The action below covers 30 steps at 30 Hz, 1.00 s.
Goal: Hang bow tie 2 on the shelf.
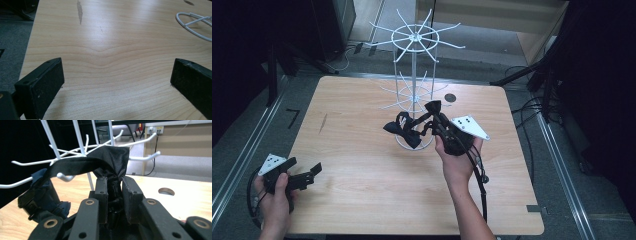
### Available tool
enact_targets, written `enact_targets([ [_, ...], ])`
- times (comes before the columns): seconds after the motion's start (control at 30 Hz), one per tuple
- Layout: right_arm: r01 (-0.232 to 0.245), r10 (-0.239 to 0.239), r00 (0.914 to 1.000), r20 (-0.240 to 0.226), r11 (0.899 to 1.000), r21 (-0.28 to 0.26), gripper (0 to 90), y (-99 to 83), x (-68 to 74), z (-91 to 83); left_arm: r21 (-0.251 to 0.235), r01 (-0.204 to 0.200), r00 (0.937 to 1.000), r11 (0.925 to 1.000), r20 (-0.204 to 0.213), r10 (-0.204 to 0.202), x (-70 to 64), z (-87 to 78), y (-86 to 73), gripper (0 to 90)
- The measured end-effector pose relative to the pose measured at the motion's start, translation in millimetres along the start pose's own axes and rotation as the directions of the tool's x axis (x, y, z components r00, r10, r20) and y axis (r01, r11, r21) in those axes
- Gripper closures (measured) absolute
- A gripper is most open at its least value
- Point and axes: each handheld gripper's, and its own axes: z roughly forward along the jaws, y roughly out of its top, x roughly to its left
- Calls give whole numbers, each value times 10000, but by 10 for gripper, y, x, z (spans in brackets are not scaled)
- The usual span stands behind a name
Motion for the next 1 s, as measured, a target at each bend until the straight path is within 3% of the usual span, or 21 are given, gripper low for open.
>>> enact_targets([
  [0.5, -450, 413, 9978, 513, 9964, 717, 760, -199, -179, 194, 45, -8, 10000, 10000, 12, 8, 2, 1, 1, 0],
  [0.7, -728, 681, 9963, 527, 9929, 945, 759, -274, -215, 278, 40, -4, 10000, 10000, 13, 4, 2, 2, 1, 0],
  [1.0, -664, 612, 9969, 499, 9917, 1101, 754, -398, -258, 367, 43, 4, 10000, 10000, 26, -4, 4, 1, 1, 0],
])
